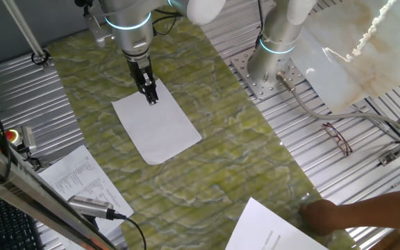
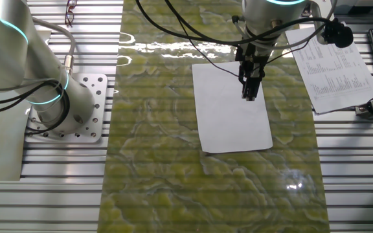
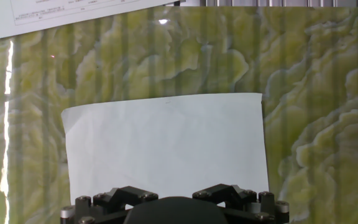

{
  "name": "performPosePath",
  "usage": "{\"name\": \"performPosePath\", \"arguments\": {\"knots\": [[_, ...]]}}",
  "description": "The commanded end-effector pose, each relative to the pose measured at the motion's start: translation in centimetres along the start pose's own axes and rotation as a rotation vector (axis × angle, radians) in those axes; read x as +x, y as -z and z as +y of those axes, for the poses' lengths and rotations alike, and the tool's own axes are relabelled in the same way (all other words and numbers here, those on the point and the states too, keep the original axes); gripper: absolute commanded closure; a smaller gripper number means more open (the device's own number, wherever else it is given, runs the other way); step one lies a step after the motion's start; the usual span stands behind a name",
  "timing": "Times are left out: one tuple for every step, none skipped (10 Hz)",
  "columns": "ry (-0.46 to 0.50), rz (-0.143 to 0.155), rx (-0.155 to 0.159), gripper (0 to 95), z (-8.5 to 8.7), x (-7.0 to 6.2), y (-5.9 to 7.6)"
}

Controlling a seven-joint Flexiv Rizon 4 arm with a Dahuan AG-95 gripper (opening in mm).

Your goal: Flip over and spread out the paper that is laid flat on the table

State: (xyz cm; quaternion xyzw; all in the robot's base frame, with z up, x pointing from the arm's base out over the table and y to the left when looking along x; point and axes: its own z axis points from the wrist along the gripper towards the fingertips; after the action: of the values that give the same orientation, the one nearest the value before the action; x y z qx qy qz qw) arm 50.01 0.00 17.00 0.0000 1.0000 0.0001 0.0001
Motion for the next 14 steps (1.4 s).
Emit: {"name": "performPosePath", "arguments": {"knots": [[-0.210,-0.044,0.076,0.0,0.00,0.01,0.00],[-0.239,-0.041,0.079,57.0,0.00,0.01,0.00],[-0.224,-0.041,0.080,57.0,0.00,0.01,0.00],[-0.216,-0.040,0.079,57.0,0.00,0.01,0.00],[-0.201,-0.039,0.079,76.0,0.00,0.01,0.00],[-0.198,-0.039,0.081,95.0,0.00,0.01,0.00],[-0.189,-0.039,0.091,95.0,0.00,0.01,0.00],[-0.186,-0.039,0.090,95.0,0.00,0.01,0.00],[-0.186,-0.039,0.089,95.0,0.00,0.01,0.00],[-0.187,-0.039,0.083,95.0,0.00,0.01,0.00],[-0.188,-0.039,0.083,95.0,0.00,0.01,0.00],[-0.192,-0.039,0.084,95.0,0.00,0.01,0.00],[-0.172,-0.038,0.088,95.0,0.00,0.01,0.00],[-0.166,-0.038,0.088,95.0,0.00,0.01,0.00]]}}
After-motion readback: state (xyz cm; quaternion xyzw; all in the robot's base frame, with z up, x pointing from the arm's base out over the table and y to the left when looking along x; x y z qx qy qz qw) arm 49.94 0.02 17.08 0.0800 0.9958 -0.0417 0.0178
